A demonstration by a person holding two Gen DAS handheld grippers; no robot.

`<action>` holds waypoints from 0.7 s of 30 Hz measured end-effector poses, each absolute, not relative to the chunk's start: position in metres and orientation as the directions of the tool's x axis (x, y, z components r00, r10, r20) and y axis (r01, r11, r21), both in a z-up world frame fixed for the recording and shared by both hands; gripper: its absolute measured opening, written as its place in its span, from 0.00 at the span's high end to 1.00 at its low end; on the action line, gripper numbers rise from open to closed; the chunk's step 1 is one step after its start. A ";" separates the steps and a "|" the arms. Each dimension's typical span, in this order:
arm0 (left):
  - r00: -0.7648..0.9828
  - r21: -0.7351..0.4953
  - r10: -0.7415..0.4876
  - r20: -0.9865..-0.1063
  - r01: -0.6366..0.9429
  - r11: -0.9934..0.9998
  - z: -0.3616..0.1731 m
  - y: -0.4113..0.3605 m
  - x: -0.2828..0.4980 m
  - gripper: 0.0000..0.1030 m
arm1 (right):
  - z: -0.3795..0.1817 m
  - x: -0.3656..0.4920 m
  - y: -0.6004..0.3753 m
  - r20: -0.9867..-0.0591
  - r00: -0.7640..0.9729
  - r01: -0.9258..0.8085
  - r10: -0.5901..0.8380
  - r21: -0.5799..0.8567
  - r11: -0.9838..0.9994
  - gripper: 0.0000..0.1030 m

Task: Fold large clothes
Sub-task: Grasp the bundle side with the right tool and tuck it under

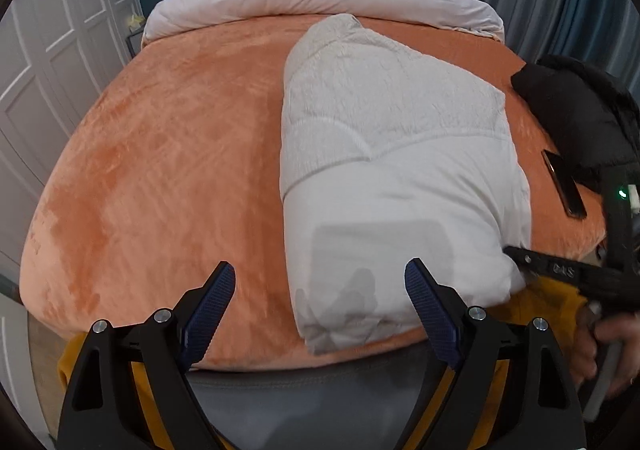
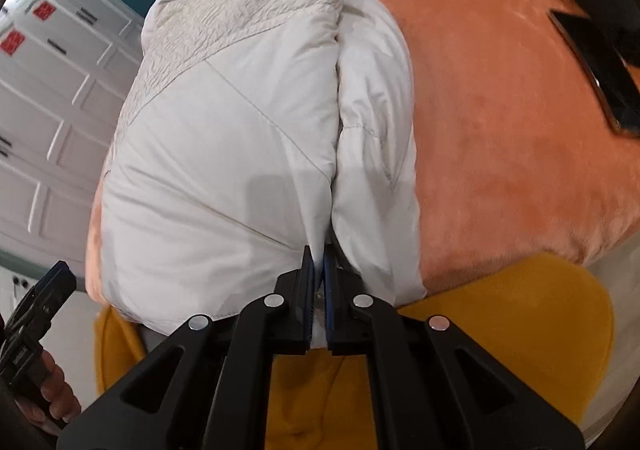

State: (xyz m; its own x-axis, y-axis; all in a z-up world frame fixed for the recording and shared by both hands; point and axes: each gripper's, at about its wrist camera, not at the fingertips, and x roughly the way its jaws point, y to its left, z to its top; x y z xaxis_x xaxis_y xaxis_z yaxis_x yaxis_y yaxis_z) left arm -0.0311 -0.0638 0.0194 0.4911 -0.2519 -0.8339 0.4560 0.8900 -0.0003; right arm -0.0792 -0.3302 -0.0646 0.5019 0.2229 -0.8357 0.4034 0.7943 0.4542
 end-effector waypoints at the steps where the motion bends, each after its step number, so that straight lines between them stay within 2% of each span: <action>1: 0.498 0.006 -0.247 -0.831 0.452 0.892 0.021 -0.065 -0.029 0.19 | -0.057 -0.080 -0.328 -0.828 0.516 0.397 0.218 0.457 0.796 0.97; 3: 0.508 0.019 -0.235 -0.829 0.445 0.895 0.023 -0.068 -0.027 0.19 | -0.046 -0.086 -0.323 -0.823 0.533 0.370 0.194 0.433 0.822 0.97; 6: 0.507 0.027 -0.223 -0.832 0.440 0.898 0.022 -0.072 -0.021 0.19 | -0.063 -0.091 -0.322 -0.870 0.465 0.368 0.163 0.358 0.858 0.98; 10: 0.517 0.046 -0.207 -0.831 0.435 0.899 0.024 -0.078 -0.019 0.19 | -0.051 -0.108 -0.330 -0.842 0.505 0.378 0.190 0.413 0.828 0.97; 12: 0.520 0.052 -0.203 -0.830 0.435 0.899 0.024 -0.080 -0.016 0.18 | -0.038 -0.111 -0.334 -0.825 0.531 0.380 0.193 0.436 0.816 0.92; 14: 0.515 0.058 -0.194 -0.835 0.432 0.900 0.021 -0.084 -0.013 0.18 | -0.019 -0.109 -0.341 -0.803 0.572 0.392 0.171 0.450 0.802 0.91; 15: 0.512 0.057 -0.192 -0.837 0.430 0.901 0.020 -0.086 -0.011 0.18 | -0.012 -0.111 -0.348 -0.787 0.594 0.395 0.164 0.464 0.793 0.90; 17: 0.512 0.061 -0.187 -0.839 0.430 0.901 0.020 -0.091 -0.009 0.18 | -0.006 -0.109 -0.363 -0.762 0.629 0.412 0.156 0.497 0.764 0.78; 19: 0.519 0.072 -0.182 -0.835 0.432 0.899 0.020 -0.096 -0.006 0.18 | -0.004 -0.101 -0.375 -0.755 0.640 0.431 0.145 0.508 0.746 0.76; 21: 0.522 0.078 -0.179 -0.834 0.432 0.898 0.021 -0.101 -0.003 0.18 | -0.004 -0.100 -0.390 -0.753 0.644 0.437 0.134 0.506 0.744 0.67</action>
State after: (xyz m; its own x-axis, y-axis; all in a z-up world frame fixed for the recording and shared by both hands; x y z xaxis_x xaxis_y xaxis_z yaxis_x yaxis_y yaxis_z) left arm -0.0026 -0.1012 0.0206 0.5221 -0.1786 -0.8340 0.4324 0.8983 0.0782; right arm -0.0999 -0.3897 -0.0041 0.6443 0.1339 -0.7530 0.4367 0.7438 0.5060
